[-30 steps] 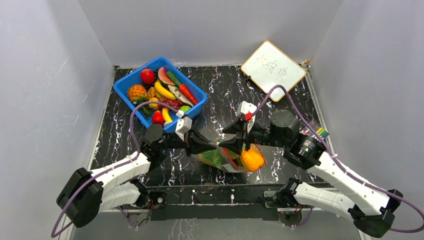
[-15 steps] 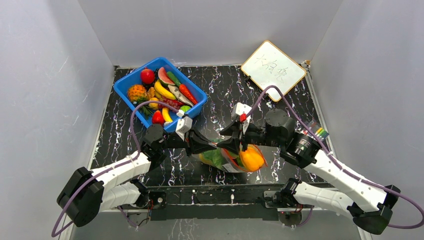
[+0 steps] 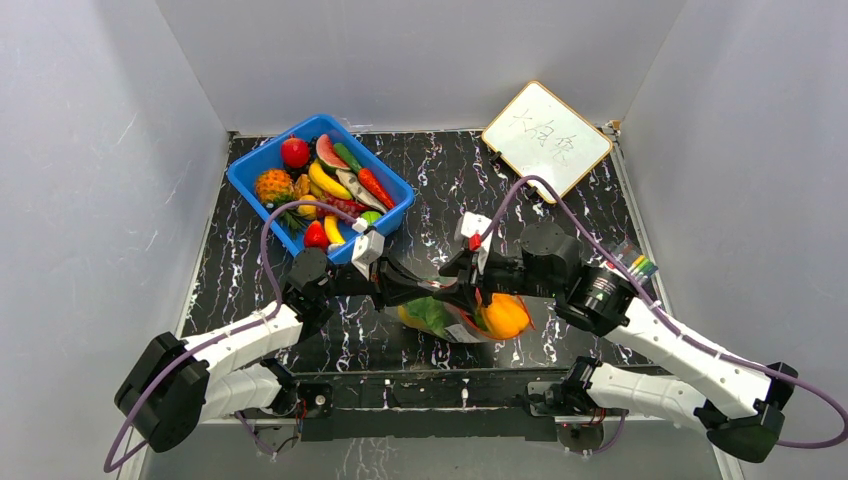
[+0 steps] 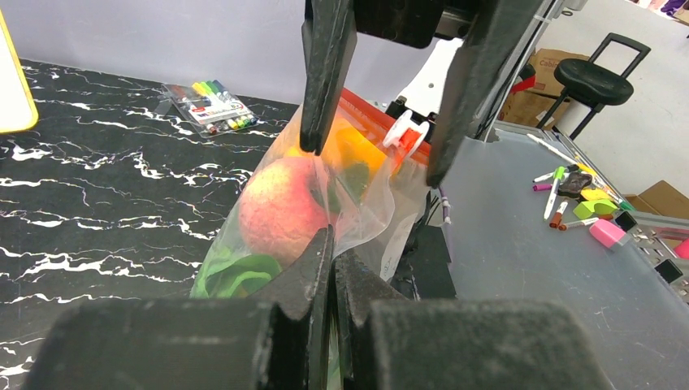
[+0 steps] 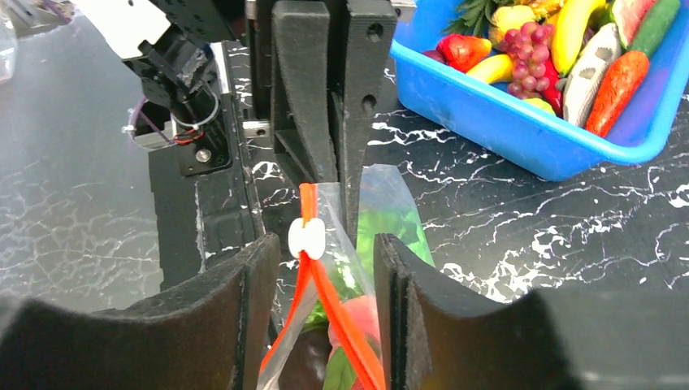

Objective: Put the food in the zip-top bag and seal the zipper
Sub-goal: Zip the zipper food storage bag at the center of the board.

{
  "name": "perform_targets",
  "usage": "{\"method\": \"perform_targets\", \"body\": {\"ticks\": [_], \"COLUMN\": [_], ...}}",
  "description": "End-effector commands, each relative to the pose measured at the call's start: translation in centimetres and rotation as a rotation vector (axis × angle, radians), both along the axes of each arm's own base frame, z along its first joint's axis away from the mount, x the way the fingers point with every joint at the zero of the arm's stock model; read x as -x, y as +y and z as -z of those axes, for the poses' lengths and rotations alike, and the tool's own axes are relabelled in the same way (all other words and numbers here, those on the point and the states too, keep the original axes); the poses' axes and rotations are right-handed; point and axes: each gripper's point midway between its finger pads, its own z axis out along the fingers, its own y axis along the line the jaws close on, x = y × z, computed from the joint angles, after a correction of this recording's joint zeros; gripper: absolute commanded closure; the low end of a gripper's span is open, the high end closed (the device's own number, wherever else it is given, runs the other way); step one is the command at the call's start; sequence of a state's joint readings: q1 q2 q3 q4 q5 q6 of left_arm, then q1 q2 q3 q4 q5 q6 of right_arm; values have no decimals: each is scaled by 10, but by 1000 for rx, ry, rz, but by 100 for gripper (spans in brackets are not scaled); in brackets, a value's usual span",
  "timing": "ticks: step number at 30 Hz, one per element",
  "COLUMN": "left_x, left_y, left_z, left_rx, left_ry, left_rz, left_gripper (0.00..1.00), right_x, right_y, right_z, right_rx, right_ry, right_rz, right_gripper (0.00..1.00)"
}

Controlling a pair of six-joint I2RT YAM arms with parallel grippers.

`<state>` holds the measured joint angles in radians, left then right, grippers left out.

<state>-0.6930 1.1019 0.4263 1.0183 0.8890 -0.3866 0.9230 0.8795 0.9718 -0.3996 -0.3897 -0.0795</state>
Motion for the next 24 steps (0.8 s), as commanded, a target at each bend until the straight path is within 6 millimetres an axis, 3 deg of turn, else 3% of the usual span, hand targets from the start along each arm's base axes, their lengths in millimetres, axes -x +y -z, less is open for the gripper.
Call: {"method": "perform_targets", "body": {"ticks": [1,3,8,9,11,15,20,24], "left_x": [-3,-3,0,0,0,-3,1,5], "left_y": [1,1,2,2,2,4,7,5], "left_z": [-30,-27,-26,-27,-29,-40,-64,-74], "left_rx": [84,78,78,77,73,31,-25,-45], "left_ry": [-108,-99,-90,-89,-86,-119,-185,-204], "left_rz": [-16,-17,-4,-1,-5,-26,-3,39], "left_gripper": [100,100,100,100,98,67,61,65], "right_x": [-11,-9,-9,-8,-7,-4,-4,-4], "right_y": [1,2,0,-1,-1,0,2,4], "right_z": [-18,-19,-25,-25,-23,-20,-18,-18], "right_rx": [-23,-38,-91,-92,-91,-81,-71,-76], "right_ry": [-82,-109,-148,-150,-147,-138,-133,-132], "right_rz": [42,19,26,27,20,4,-7,-11], "right_gripper": [59,66,98,100,100,100,100,100]}}
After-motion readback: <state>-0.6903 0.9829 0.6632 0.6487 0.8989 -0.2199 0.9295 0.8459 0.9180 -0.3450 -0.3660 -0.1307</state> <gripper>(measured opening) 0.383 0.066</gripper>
